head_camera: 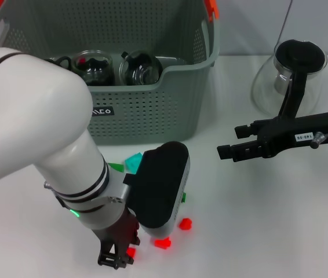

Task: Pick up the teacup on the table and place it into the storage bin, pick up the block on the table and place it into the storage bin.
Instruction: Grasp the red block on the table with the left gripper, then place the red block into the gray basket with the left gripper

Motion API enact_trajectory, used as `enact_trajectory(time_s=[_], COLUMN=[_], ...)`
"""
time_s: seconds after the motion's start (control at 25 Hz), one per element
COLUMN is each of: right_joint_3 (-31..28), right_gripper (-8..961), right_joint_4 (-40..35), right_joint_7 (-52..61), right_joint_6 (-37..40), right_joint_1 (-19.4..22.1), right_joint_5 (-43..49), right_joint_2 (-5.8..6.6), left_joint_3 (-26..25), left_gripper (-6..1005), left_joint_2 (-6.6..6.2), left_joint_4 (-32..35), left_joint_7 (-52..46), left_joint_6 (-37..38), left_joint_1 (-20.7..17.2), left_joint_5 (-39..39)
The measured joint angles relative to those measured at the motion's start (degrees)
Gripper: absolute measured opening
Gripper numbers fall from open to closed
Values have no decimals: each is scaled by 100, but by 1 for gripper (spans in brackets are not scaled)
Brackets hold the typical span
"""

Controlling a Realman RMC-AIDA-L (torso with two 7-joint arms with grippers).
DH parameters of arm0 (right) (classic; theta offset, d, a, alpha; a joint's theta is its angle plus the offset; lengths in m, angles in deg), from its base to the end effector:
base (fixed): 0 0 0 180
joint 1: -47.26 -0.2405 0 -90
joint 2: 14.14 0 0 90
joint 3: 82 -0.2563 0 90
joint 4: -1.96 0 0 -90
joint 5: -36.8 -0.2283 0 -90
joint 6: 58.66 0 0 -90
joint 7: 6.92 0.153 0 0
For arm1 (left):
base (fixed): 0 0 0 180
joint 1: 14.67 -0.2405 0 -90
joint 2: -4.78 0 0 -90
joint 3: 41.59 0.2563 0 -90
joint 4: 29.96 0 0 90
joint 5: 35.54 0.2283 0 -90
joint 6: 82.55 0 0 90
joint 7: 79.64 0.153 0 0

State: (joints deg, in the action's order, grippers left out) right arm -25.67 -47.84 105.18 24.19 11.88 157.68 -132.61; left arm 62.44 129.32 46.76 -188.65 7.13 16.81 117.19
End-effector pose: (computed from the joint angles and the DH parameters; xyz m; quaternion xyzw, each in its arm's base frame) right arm 0.2199 0.3862 -0.0139 -0.9375 0.3184 0.1098 0.0875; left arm -0.1664 0.3001 -0.1040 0.9458 -0.1193 -0.2993 0.0398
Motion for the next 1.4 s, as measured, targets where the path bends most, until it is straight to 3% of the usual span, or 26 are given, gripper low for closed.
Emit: enact_trajectory(time_s=[0.32,1.4], right_joint_3=[0,0], right_gripper=[927,927], right_joint_4=[6,5], right_joint_7=[-3,-13], right_joint_6=[-2,-24], right_joint_1=[-4,-4], right_joint_5=[-4,-11], right_joint_2=[6,30], left_joint_3=[40,92], left_gripper=[238,235], left_joint_2=[0,-3], left_joint_4=[-97,-112], left_joint_7=[-9,-132], left_joint_6=[-66,-159], left_joint_1=[27,33], left_joint_5=[5,19])
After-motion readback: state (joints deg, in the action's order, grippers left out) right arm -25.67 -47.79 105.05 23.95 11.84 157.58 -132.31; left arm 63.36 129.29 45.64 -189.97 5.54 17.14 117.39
